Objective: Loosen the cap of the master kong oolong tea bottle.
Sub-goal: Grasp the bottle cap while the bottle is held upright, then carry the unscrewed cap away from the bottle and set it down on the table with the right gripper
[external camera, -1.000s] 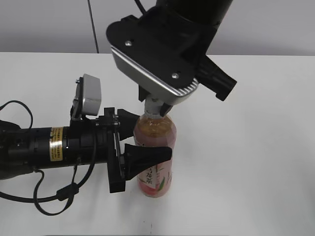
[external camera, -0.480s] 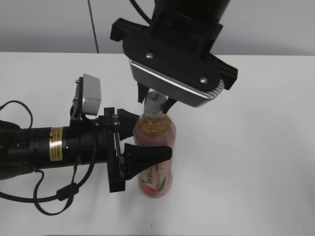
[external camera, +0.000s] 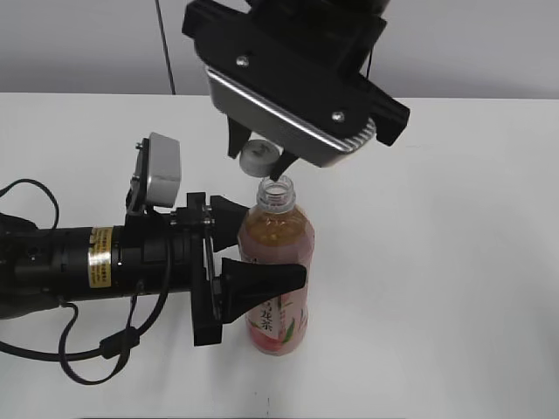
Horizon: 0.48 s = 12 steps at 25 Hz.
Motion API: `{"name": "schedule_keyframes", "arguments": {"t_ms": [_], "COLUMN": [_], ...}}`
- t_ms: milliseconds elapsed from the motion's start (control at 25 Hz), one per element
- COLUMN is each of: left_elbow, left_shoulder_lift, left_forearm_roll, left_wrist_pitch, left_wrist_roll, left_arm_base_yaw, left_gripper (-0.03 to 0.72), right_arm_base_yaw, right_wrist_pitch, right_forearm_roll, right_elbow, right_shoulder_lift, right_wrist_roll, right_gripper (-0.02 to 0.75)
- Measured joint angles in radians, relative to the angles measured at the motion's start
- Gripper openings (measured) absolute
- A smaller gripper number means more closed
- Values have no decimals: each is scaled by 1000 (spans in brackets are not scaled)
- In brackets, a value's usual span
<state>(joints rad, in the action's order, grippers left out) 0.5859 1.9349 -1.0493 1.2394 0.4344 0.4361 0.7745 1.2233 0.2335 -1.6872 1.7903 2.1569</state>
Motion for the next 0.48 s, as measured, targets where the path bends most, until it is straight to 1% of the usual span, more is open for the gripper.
{"name": "schedule_keyframes", "arguments": {"t_ms": [160,280,360,480], "left_elbow": [0,0,0,0], "left_shoulder_lift": [0,0,0,0], "left_forearm_roll": [-9,-12,-12,-14], "left_wrist_pitch": [0,0,0,1], "left_wrist_roll": [0,0,0,0], "left_arm_base_yaw": [0,0,0,0], "left_gripper": [463,463,463,463], "right_arm_base_yaw": [-1,-22,-50,-121], "right_wrist_pitch": [0,0,0,0], "right_forearm_roll": [-63,-76,-76,-76], "right_elbow": [-3,-4,-4,-4], "right_shoulder_lift": [-12,-26,-29,-29], "right_wrist_roll": [-189,-310,-377,-489], "right_gripper": [272,272,272,272]}}
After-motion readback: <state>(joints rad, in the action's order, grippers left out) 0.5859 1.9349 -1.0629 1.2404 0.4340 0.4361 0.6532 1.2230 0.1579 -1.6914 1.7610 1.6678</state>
